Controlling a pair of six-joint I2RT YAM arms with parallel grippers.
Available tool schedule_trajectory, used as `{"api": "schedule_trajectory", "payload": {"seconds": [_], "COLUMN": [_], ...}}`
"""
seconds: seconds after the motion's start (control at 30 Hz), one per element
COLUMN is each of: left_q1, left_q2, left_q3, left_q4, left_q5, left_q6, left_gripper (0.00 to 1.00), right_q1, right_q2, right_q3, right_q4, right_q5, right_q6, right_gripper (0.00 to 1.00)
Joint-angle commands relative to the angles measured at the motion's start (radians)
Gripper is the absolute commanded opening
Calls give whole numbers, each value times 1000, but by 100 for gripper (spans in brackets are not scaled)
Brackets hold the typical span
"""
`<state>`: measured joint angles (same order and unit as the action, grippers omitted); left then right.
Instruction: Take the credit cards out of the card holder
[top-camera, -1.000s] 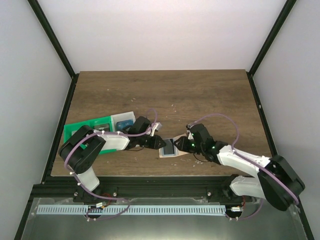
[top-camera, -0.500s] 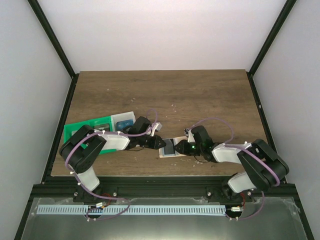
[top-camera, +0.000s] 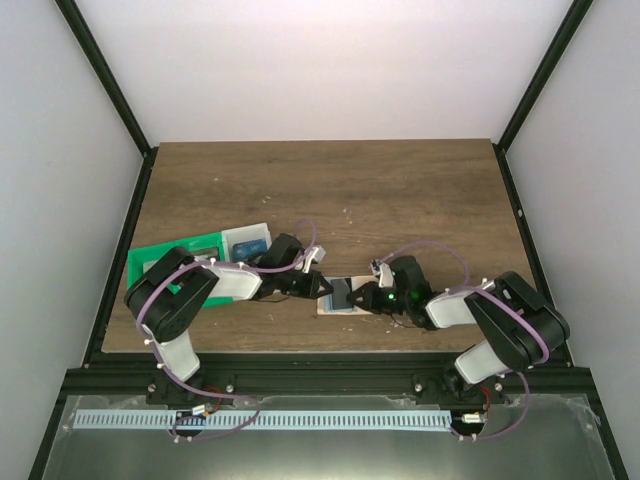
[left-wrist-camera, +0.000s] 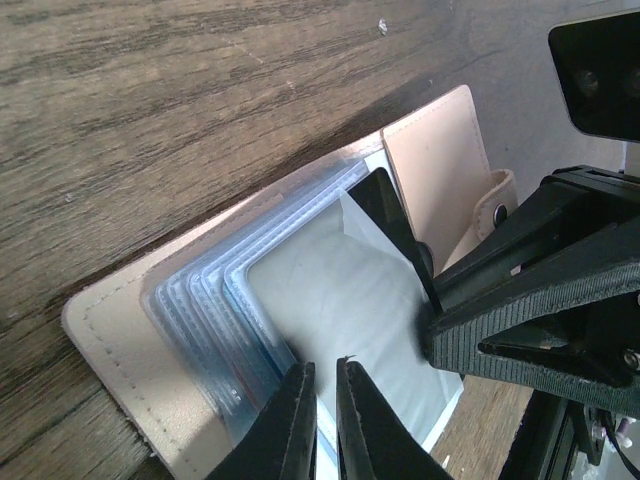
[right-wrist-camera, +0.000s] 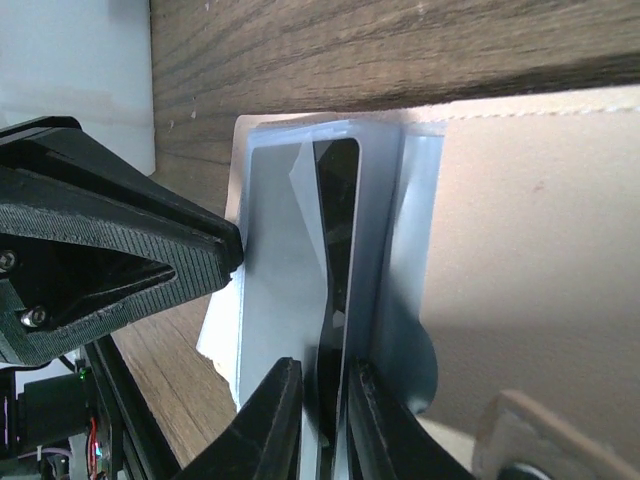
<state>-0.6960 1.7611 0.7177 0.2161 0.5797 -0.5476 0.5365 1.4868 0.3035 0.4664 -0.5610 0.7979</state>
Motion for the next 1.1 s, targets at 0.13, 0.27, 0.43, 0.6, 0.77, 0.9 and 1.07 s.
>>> {"api": "schedule_trajectory", "payload": {"seconds": [0.13,0.27,0.43,0.6,0.77,0.9,1.07], "left_q1": [-1,-1,-1,-1,0,0,0], "left_q2": [23,30,31,32,40,43,45], "left_q3": [2,0,-2,-3,-6,-6,-8], "left_q4": [-18,-19,-16,-20,-18,-18,-15], "left_q5": [-26,-32,-37,-50,-50,-55,-65], "left_q6": [15,17,15,21,22,23,24], "left_gripper": [9,10,10,10,10,10,10], "right_q1": [-26,-31,-37,-45,-60,-65,-76], "right_q2": [-23,-38,-34,-46,-50,-58,-65], "right_q3": [-25,-26,-30,-35,-43,-52,-55], "right_q4": [52,40,47,44,38,38,28], "right_q5": [-37,-46,-57,-57,-67,-70,-70], "right_q6": [18,16,16,16,17,16,18], "right_gripper": [13,12,2,0,7,1,1]}}
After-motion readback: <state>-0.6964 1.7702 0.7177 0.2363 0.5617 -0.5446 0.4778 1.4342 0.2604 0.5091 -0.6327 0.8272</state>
